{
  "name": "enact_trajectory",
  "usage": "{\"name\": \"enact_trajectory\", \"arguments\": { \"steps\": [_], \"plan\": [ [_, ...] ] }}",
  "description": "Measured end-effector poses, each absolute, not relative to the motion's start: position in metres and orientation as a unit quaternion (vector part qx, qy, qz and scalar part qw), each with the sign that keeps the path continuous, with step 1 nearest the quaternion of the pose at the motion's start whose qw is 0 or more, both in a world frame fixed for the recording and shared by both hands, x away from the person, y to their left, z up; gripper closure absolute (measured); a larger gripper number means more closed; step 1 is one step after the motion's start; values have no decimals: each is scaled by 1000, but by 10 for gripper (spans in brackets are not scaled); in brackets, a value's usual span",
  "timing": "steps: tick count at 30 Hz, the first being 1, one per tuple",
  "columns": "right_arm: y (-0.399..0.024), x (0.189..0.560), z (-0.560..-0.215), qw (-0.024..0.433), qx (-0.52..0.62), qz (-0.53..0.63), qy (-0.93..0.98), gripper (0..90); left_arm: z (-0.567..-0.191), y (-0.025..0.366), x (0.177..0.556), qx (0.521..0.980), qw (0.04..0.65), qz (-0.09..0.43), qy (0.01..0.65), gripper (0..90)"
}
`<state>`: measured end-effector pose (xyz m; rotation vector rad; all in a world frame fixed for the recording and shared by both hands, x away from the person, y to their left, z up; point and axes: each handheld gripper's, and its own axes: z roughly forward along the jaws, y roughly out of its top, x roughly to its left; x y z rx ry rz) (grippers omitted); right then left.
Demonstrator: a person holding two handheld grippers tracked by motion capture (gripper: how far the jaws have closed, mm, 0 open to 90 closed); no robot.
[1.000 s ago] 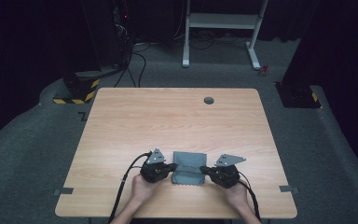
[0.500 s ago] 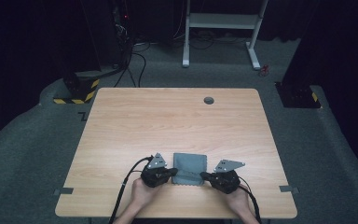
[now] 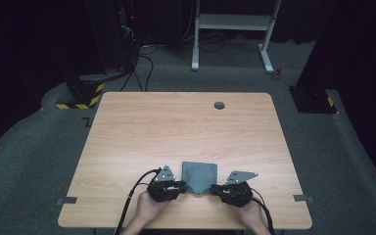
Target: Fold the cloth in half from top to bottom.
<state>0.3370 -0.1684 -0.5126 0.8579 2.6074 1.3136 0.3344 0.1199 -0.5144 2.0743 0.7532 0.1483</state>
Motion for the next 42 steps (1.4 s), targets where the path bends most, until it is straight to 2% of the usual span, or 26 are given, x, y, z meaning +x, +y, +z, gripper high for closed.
{"name": "enact_trajectory", "arguments": {
  "steps": [2, 6, 12, 14, 17, 21, 25, 27, 32, 38, 42],
  "plan": [
    [-170, 337, -508, 53, 283, 442, 850, 799, -508, 121, 333, 832, 462, 59, 301, 691],
    [-168, 341, -500, 62, 284, 448, 846, 882, -496, 121, 337, 824, 473, 73, 304, 664],
    [-148, 350, -507, 84, 282, 410, 863, 895, -504, 107, 351, 844, 434, 74, 306, 666],
    [-144, 350, -514, 81, 279, 400, 869, 843, -510, 103, 350, 858, 417, 63, 295, 648],
    [-141, 343, -518, 101, 268, 382, 879, 681, -515, 105, 345, 865, 407, 61, 288, 610],
    [-148, 333, -520, 123, 260, 378, 880, 611, -520, 114, 337, 863, 411, 63, 286, 584],
    [-158, 332, -522, 120, 268, 383, 876, 591, -520, 119, 333, 861, 415, 63, 288, 565],
    [-161, 333, -523, 109, 276, 389, 872, 590, -519, 119, 331, 863, 408, 67, 290, 528],
    [-171, 341, -516, 105, 301, 406, 856, 631, -509, 131, 326, 850, 433, 69, 293, 506],
    [-173, 372, -507, 111, 349, 417, 832, 648, -501, 133, 364, 817, 429, 101, 372, 472],
    [-166, 392, -510, 118, 373, 403, 827, 641, -507, 121, 389, 807, 426, 99, 396, 470]
  ]
}}
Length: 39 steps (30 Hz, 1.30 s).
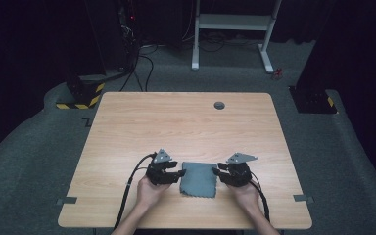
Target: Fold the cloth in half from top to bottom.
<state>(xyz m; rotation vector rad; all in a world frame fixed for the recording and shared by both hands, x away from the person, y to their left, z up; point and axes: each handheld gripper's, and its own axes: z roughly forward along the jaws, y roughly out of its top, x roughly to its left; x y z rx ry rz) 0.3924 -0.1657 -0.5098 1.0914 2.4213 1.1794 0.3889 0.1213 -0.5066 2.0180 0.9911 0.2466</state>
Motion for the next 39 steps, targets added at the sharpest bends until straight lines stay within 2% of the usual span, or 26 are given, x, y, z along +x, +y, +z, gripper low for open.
{"name": "enact_trajectory", "arguments": {
  "steps": [9, 13, 16, 19, 21, 39],
  "plan": [
    [-158, 413, -520, 112, 397, 385, 825, 659, -517, 109, 418, 821, 375, 128, 410, 507],
    [-154, 410, -519, 137, 365, 366, 845, 776, -518, 106, 417, 834, 372, 133, 386, 616],
    [-154, 413, -518, 124, 355, 360, 854, 875, -518, 108, 418, 835, 381, 116, 381, 710],
    [-153, 414, -517, 127, 345, 356, 860, 891, -519, 111, 421, 832, 390, 94, 382, 815],
    [-152, 414, -517, 131, 344, 355, 859, 894, -519, 110, 421, 832, 391, 94, 383, 854],
    [-148, 438, -507, 145, 365, 357, 847, 894, -515, 111, 438, 807, 410, 123, 407, 867]
  ]
}}
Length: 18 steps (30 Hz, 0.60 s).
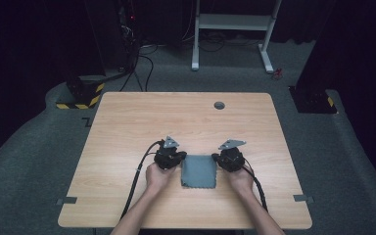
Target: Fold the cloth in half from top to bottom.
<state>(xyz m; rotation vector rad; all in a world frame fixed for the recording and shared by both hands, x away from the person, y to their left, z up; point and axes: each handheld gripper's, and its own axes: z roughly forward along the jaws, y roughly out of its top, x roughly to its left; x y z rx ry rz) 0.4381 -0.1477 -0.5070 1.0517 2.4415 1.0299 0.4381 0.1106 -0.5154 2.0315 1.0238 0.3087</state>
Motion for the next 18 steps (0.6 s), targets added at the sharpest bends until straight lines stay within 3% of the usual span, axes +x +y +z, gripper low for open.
{"name": "enact_trajectory", "arguments": {
  "steps": [13, 16, 18],
  "plan": [
    [-141, 463, -515, 127, 399, 357, 835, 884, -523, 112, 457, 792, 402, 135, 439, 845],
    [-145, 466, -516, 102, 412, 370, 826, 746, -521, 115, 455, 794, 397, 127, 443, 728],
    [-149, 465, -515, 82, 422, 387, 816, 714, -517, 117, 445, 791, 407, 131, 437, 716]
  ]
}}
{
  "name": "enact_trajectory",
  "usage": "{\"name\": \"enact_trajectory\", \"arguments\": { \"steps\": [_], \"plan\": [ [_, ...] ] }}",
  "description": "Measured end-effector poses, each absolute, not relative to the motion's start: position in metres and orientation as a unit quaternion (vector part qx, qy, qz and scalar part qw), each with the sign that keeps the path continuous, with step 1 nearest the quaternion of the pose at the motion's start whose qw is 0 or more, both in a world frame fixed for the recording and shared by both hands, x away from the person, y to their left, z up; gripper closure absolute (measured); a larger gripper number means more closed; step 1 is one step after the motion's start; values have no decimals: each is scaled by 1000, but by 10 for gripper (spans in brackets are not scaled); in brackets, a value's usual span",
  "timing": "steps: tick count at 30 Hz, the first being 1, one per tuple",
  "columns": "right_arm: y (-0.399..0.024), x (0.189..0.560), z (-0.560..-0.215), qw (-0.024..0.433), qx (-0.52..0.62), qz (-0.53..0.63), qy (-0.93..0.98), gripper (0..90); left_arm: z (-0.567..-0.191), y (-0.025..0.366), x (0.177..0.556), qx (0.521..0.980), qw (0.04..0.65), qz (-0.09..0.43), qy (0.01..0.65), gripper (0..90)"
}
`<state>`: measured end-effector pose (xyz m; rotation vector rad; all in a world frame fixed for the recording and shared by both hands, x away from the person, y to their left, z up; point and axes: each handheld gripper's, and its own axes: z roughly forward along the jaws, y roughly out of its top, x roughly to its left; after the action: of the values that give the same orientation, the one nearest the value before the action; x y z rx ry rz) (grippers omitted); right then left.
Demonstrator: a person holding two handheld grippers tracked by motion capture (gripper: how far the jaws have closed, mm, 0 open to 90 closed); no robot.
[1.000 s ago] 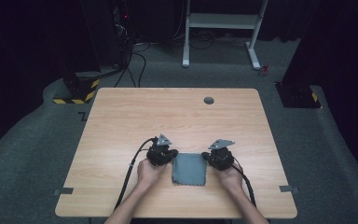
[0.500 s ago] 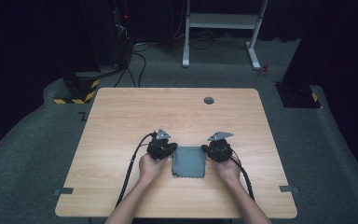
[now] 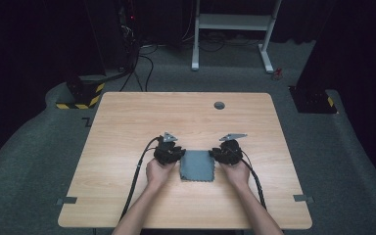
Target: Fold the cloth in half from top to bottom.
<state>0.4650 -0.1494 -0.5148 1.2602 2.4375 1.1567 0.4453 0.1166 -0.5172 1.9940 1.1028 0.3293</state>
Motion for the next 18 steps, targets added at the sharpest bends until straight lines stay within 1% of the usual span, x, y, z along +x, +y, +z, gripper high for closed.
{"name": "enact_trajectory", "arguments": {
  "steps": [3, 6, 9, 10, 12, 14, 17, 18],
  "plan": [
    [-153, 454, -509, 84, 413, 411, 809, 711, -513, 114, 428, 799, 414, 133, 415, 700],
    [-149, 439, -508, 88, 381, 419, 820, 745, -515, 110, 410, 813, 415, 141, 384, 700],
    [-143, 423, -508, 87, 348, 412, 838, 753, -517, 110, 404, 818, 411, 147, 375, 686],
    [-141, 419, -509, 86, 340, 407, 844, 748, -518, 111, 402, 821, 408, 147, 372, 674],
    [-138, 414, -513, 78, 328, 394, 855, 709, -519, 111, 399, 828, 401, 145, 365, 627],
    [-137, 410, -519, 90, 323, 385, 860, 695, -522, 110, 397, 838, 384, 156, 356, 602],
    [-140, 410, -521, 84, 327, 396, 854, 683, -522, 114, 394, 829, 391, 154, 368, 572],
    [-139, 409, -520, 85, 326, 395, 855, 678, -521, 115, 391, 830, 393, 157, 364, 571]
  ]
}}
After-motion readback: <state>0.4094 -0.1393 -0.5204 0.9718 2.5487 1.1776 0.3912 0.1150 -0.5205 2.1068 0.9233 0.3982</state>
